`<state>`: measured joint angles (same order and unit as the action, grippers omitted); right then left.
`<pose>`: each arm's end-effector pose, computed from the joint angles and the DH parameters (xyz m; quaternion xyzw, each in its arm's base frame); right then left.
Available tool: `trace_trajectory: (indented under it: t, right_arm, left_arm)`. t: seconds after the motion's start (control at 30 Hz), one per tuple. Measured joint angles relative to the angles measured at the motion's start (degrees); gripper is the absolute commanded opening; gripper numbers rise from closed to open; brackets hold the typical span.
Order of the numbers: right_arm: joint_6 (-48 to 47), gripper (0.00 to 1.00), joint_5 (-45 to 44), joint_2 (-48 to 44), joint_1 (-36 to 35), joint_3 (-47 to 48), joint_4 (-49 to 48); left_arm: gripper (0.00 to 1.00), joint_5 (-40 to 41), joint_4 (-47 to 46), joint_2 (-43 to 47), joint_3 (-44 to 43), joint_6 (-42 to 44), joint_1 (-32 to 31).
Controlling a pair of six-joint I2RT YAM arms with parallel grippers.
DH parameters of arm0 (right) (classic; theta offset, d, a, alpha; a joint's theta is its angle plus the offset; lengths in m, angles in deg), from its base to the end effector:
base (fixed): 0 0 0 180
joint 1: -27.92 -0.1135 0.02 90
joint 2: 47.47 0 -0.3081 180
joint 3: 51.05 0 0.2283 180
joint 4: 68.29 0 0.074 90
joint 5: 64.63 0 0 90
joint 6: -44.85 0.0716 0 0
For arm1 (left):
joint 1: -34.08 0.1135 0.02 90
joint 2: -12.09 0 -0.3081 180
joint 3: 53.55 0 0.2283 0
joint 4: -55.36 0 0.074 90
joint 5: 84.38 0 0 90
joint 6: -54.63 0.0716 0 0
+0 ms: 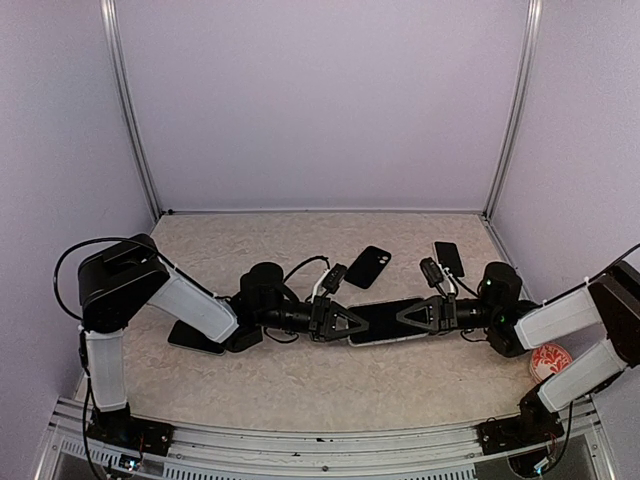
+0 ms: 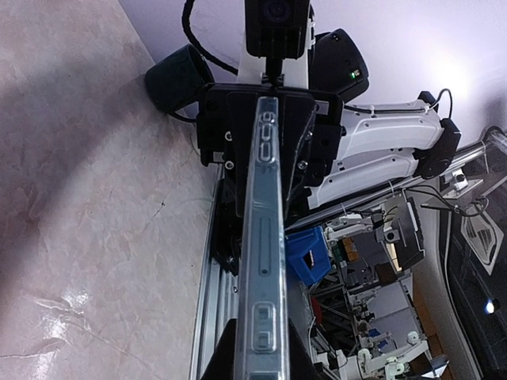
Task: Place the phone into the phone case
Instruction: Press the phone case against the phone.
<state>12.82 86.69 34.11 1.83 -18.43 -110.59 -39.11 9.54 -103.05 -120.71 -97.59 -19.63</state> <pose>0.1811 0.1586 0.2335 -0.1495 0.7110 0.6658 0.1698 0.2130 -0.3752 0.2181 0.2138 0.6839 -0.6892 0.1079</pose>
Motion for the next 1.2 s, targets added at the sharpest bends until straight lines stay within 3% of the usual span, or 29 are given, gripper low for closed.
trace_trajectory:
  t: [0.2,0.4,0.77,1.2]
  right_arm:
    - [-3.4,0.52,-1.5,-1.0,0.0,1.1,5.0]
    - [-9.2,0.66,-7.0,-7.5,0.0,3.2,15.8]
    - [-13.0,0.7,-17.0,-18.1,0.7,3.7,26.5]
    - [-7.8,0.69,-15.3,-17.6,0.1,1.4,18.9]
  left_arm:
    - [0.0,1.1,0.2,0.0,0.0,-0.7,0.0]
    - [0.0,4.0,-0.6,1.4,2.2,-1.2,0.8]
    - [0.0,9.5,-7.3,5.9,5.8,-1.8,1.8]
    - [0.0,15.0,-18.1,5.9,8.9,-3.5,1.4]
